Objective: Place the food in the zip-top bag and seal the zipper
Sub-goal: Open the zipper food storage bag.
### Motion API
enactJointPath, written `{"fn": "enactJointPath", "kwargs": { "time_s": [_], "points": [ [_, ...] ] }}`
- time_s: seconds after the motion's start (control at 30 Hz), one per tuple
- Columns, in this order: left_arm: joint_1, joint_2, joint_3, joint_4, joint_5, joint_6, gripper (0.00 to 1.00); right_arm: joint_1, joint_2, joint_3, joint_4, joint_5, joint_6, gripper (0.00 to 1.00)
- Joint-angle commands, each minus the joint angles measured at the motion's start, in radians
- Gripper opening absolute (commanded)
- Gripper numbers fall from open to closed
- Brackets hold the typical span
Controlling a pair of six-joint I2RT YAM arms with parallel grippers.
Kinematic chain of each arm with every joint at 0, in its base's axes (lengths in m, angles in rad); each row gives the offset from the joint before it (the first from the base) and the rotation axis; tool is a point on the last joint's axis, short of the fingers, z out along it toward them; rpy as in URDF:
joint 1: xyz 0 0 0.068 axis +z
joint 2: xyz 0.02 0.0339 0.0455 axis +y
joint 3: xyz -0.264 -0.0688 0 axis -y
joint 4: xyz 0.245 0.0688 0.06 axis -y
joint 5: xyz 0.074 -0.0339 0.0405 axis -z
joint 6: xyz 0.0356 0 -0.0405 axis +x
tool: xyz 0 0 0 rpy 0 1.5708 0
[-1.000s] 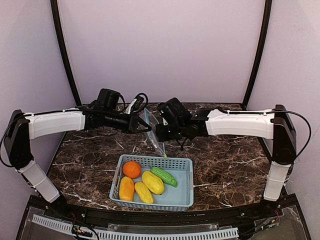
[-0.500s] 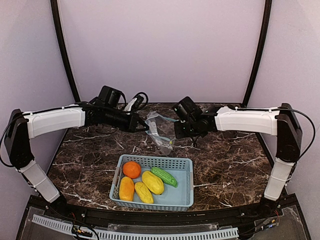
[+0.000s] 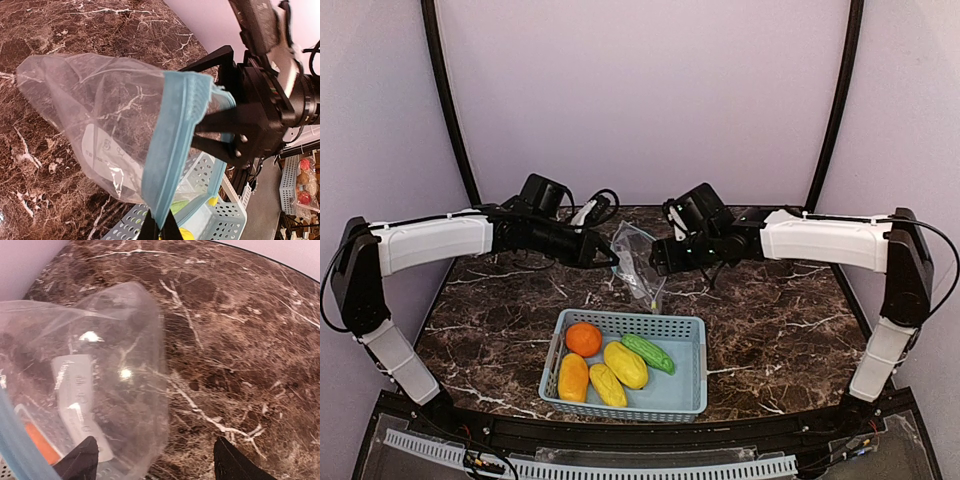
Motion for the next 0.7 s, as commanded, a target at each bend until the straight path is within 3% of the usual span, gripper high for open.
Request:
{"fn": "enactJointPath", "kwargs": {
  "time_s": [0.0,0.37,0.67],
  "points": [
    [0.001,-0.012,0.014,-0.013,-0.009,0.011,0.01,0.026,-0.085,-0.015,0.095,-0.222,-0.084,0.79],
    [0.02,-0.039,0.005,-0.018,-0.08,0.013,0.01,0.088,-0.331,-0.163,0.187,-0.338,-0.121,0.84],
    [0.035,-0.105,-0.003,-0.004,-0.095,0.043,0.01,0.211,-0.373,-0.28,0.111,-0.244,-0.046,0.74]
  ]
}}
